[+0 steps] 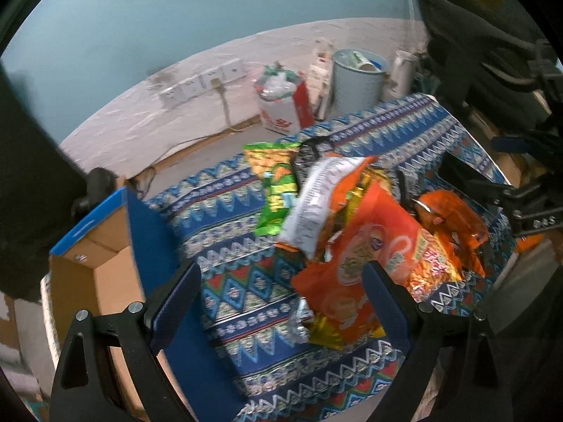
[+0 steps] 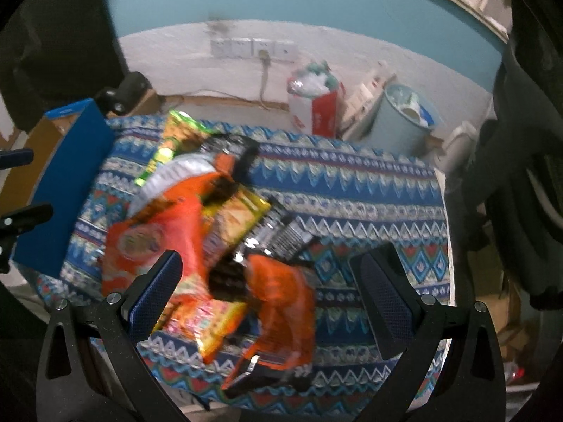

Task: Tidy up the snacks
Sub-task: 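Grasp the orange chip bag with the left gripper while the right gripper grasps another orange bag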

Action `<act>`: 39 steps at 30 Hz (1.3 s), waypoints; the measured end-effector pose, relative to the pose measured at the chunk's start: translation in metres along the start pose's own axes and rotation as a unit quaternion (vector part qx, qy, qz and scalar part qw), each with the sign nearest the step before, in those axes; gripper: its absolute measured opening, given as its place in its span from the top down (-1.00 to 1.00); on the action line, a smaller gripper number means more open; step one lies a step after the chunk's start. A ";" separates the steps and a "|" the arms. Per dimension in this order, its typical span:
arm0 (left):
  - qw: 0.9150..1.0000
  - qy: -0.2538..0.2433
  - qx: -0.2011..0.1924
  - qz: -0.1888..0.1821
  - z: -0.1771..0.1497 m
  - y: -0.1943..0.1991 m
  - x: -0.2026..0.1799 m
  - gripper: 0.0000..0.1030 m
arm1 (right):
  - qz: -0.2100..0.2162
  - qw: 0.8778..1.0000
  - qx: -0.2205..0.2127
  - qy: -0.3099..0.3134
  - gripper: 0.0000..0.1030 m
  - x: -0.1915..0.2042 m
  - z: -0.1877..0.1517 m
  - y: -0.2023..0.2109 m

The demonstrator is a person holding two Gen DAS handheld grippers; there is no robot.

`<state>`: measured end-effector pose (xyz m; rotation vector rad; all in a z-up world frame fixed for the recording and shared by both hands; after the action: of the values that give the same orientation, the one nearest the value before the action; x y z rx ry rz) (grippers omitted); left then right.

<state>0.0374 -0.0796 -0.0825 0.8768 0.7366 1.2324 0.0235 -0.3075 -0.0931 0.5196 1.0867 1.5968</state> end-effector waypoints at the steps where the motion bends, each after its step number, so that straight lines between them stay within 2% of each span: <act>1: 1.000 -0.006 0.005 -0.006 -0.001 -0.004 -0.005 -0.82 | 0.001 1.000 0.008 -0.006 -0.94 -0.004 -0.005 -0.005; 6: 0.998 -0.034 0.019 -0.038 -0.002 -0.021 -0.026 -0.82 | 0.017 0.998 0.042 -0.036 -0.94 -0.016 -0.026 -0.027; 11: 0.995 -0.079 0.026 -0.050 -0.005 -0.035 -0.044 -0.82 | 0.032 0.995 0.068 -0.064 -0.94 -0.023 -0.043 -0.042; 13: 0.993 -0.093 0.043 -0.056 -0.009 -0.045 -0.049 -0.82 | 0.042 0.994 0.078 -0.070 -0.94 -0.024 -0.048 -0.049; 16: 0.990 -0.098 0.066 -0.073 -0.013 -0.056 -0.054 -0.82 | 0.052 0.992 0.087 -0.072 -0.94 -0.022 -0.054 -0.055; 27: 0.982 -0.113 0.118 -0.091 -0.027 -0.086 -0.068 -0.82 | 0.061 0.987 0.127 -0.074 -0.93 -0.019 -0.066 -0.090; 32: 0.979 -0.126 0.132 -0.085 -0.033 -0.100 -0.074 -0.82 | 0.076 0.983 0.142 -0.086 -0.72 -0.019 -0.071 -0.107; 35: 0.978 -0.141 0.133 -0.075 -0.036 -0.107 -0.081 -0.82 | 0.100 0.979 0.150 -0.094 -0.41 -0.017 -0.074 -0.116; 37: 0.977 -0.146 0.137 -0.070 -0.037 -0.110 -0.084 -0.82 | 0.113 0.978 0.148 -0.094 -0.08 -0.015 -0.073 -0.119; 39: 0.978 -0.138 0.142 -0.071 -0.037 -0.114 -0.084 -0.82 | 0.104 0.980 0.145 -0.086 -0.02 -0.015 -0.072 -0.118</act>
<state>0.0438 -0.1681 -0.1988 1.1809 0.7460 0.8674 0.0336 -0.3484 -0.2255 0.9773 1.1681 1.5445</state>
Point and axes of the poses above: each gripper's, at about its wrist camera, not at the fingertips, and y roughly against the way its jaws point, x to its left, z to its top, the point moved 3 cm from there along -y, roughly the way its jaws point, and after that the axes turned 14 degrees about y, right-handed, at the moved point
